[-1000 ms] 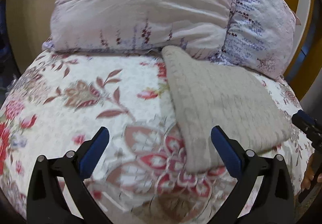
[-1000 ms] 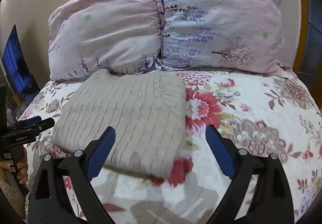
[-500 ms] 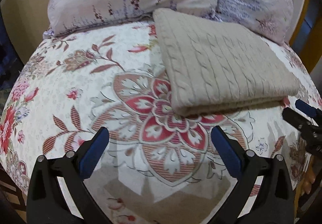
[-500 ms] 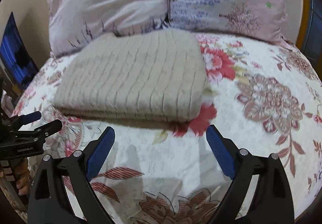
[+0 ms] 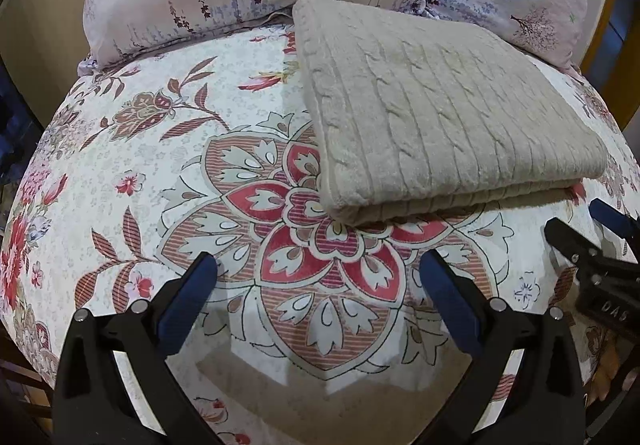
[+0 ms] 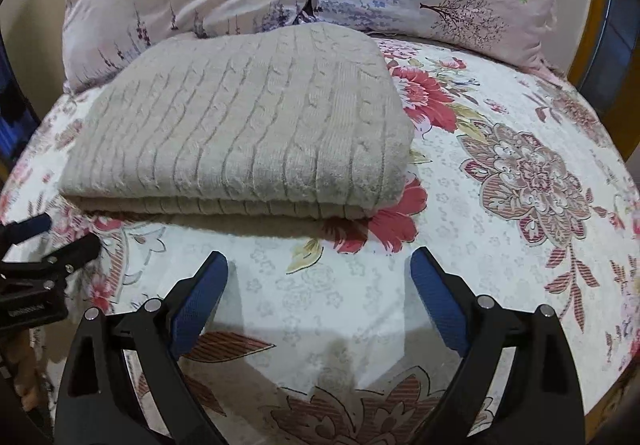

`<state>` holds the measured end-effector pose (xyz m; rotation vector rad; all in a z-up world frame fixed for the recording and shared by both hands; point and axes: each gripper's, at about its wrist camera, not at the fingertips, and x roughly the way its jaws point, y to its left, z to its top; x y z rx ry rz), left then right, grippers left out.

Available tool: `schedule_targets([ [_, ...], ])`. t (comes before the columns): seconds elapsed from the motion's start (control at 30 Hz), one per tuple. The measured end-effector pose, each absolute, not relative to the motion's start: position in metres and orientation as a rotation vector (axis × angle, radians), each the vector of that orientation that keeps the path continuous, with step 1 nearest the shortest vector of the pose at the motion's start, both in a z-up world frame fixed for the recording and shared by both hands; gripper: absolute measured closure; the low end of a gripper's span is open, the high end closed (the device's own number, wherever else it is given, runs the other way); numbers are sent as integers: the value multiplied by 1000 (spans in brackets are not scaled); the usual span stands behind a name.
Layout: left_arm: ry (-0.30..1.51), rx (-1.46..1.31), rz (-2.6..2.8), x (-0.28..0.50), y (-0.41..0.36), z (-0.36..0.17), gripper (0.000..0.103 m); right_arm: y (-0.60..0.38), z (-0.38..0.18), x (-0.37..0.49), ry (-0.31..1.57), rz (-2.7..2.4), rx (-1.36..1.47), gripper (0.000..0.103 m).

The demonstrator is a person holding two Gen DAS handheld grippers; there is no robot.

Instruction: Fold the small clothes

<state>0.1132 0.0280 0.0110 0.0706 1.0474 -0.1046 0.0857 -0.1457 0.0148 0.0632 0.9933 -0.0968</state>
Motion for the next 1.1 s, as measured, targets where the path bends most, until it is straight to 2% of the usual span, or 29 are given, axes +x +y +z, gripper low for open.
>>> schedule_targets([
  [0.23, 1040, 66, -105, 113, 28, 10, 2, -146, 13, 84, 986, -130, 74, 1],
  [1.1, 1039, 66, -107, 113, 29, 10, 2, -147, 13, 84, 976, -133, 75, 1],
])
